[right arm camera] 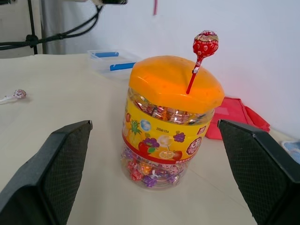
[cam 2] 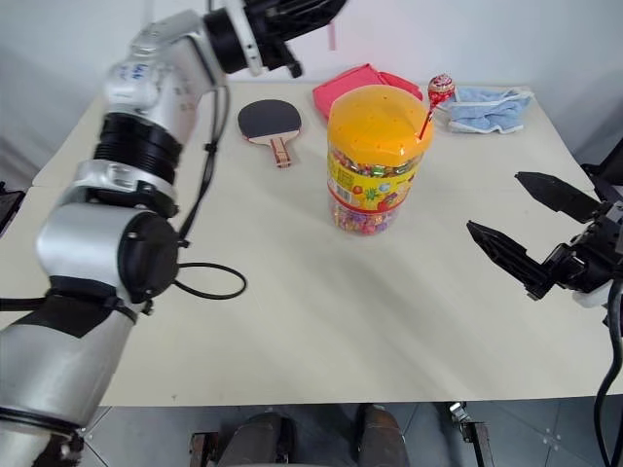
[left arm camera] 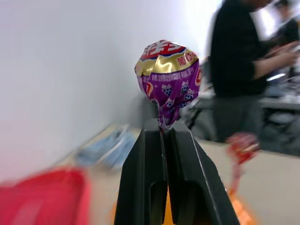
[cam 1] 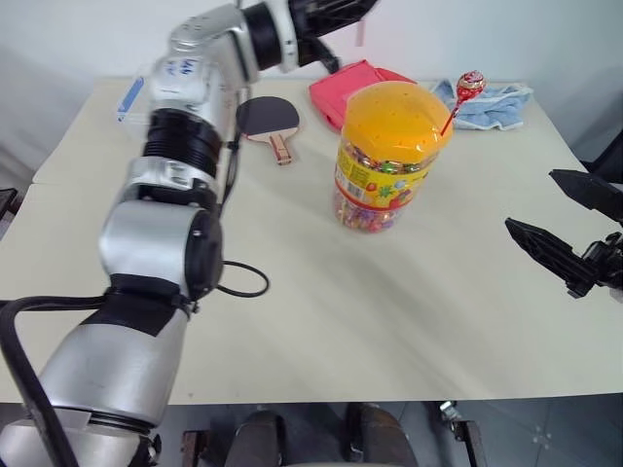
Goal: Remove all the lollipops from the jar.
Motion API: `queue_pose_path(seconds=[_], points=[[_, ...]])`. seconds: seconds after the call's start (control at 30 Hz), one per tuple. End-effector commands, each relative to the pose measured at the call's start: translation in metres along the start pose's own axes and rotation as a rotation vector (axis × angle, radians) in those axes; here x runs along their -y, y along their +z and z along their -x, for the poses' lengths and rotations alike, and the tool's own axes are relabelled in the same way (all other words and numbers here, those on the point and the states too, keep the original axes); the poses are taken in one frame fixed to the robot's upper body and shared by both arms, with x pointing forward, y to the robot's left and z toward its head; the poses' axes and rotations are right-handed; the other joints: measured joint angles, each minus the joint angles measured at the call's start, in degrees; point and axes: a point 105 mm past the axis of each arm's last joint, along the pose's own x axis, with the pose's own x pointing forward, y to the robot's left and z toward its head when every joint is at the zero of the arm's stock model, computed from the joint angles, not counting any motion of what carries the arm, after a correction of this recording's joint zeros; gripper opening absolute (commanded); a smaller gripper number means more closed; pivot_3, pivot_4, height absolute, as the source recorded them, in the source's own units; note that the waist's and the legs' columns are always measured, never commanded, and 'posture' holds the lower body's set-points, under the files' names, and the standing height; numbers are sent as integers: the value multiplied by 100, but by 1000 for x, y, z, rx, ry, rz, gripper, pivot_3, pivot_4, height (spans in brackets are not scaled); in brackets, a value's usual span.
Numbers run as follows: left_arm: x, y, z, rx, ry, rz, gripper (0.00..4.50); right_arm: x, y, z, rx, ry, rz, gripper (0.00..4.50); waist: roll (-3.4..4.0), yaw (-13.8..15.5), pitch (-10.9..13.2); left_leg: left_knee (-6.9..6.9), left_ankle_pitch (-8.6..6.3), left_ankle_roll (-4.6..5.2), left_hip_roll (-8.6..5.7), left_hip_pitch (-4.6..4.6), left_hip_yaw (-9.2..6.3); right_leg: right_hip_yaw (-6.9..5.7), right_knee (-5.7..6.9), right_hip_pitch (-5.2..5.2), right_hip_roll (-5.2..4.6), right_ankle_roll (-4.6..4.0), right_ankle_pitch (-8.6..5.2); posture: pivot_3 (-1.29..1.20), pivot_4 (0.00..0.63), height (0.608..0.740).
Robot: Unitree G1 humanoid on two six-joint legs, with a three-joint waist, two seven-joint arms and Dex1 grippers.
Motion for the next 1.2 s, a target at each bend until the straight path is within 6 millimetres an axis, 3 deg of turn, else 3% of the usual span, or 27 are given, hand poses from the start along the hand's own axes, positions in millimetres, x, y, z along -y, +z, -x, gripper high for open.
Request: queue_pose_path(seconds=[0.03, 0.13, 0.23, 0.33, 0.47, 0.77, 0.97, 1.0, 1.2], points=[[-15, -32, 25, -205, 92, -26, 18, 1, 4, -3, 6, 23, 19, 4500, 0, -4, 0, 0, 0, 0, 0, 1, 0, 0, 0, 0, 0, 0, 0, 0, 150, 740], [-29, -75, 70, -454, 203, 39, 18, 2, 3, -7, 9, 42, 8, 4500, 0, -27, 0, 3, 0, -1, 0, 1, 1, 2, 4, 0, 0, 0, 0, 0, 150, 740], [-21, -124, 133, -811, 286, 171, 18, 3, -1, -11, 1, 67, -3, 4500, -1, -99, 1, -3, 3, -5, 3, 0, 1, 5, 7, -7, 4, -1, 0, 0, 150, 740], [1, -141, 170, -977, 279, 234, 18, 5, -2, -16, 5, 88, -10, 4500, -2, -109, 1, -7, 3, -6, 3, -4, 6, 11, 7, -13, 4, -2, -1, 0, 150, 740], [21, -150, 202, -1085, 300, 326, 18, 7, -4, -24, 10, 122, -20, 4500, -9, 9, 6, 7, 3, -6, 4, -5, 4, 14, 16, -12, 0, -2, -1, 0, 150, 740], [47, -161, 225, -1173, 263, 418, 18, 8, -6, -32, 18, 160, -30, 4500, -9, -18, 5, 14, 3, -7, 4, -1, 3, 16, 23, -8, 0, -2, -2, 0, 150, 740], [47, -167, 229, -1169, 296, 472, 18, 6, -7, -32, 15, 162, -32, 4500, -9, -13, 6, 14, 3, -6, 4, 1, 6, 19, 25, -9, 0, -3, -2, 0, 150, 740], [47, -165, 228, -1161, 292, 482, 501, 6, -7, -32, 13, 161, -32, 4500, -9, -9, 5, 14, 3, -6, 4, 1, 6, 19, 26, -9, 0, -3, -2, 0, 150, 740], [45, -154, 225, -1140, 297, 454, 2212, 8, -5, -29, 2, 155, -24, 4500, -9, -14, 5, 14, 3, -6, 4, 0, 6, 19, 24, -9, 0, -3, -2, 0, 150, 740]])
